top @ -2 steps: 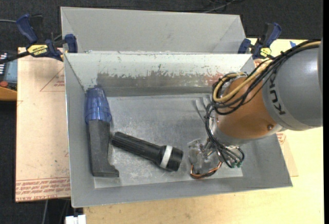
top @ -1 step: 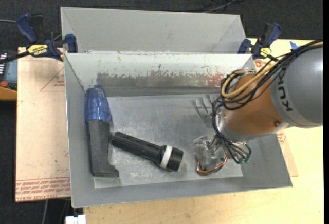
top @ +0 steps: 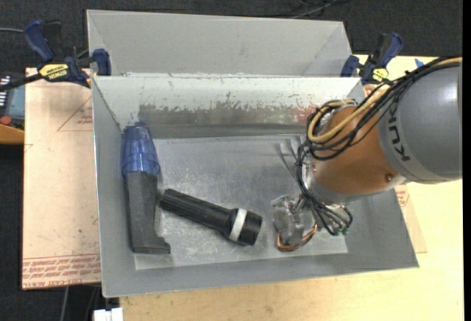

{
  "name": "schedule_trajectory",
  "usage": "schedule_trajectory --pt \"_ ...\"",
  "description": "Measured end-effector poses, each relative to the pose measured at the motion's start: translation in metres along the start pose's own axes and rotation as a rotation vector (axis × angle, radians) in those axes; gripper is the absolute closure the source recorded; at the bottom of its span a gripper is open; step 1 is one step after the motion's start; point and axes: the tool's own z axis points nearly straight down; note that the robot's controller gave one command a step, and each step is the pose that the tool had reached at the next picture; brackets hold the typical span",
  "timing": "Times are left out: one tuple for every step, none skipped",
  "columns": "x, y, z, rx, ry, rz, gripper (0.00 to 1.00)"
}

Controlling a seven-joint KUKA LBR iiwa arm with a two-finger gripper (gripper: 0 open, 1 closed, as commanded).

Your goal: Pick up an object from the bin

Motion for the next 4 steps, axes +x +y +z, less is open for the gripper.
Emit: schedule_trajectory --pt "0.008 0.007 -0.096 -0.003 0.004 -0.243 1.0" --pt "-0.009 0.032 -0.032 -0.004 0.0 -0.037 1.0" --pt "0.009 0.023 -0.101 -0.001 -0.003 -0.299 1.0" --pt "-0.044 0.057 -0.019 -0.006 0.003 0.013 1.0"
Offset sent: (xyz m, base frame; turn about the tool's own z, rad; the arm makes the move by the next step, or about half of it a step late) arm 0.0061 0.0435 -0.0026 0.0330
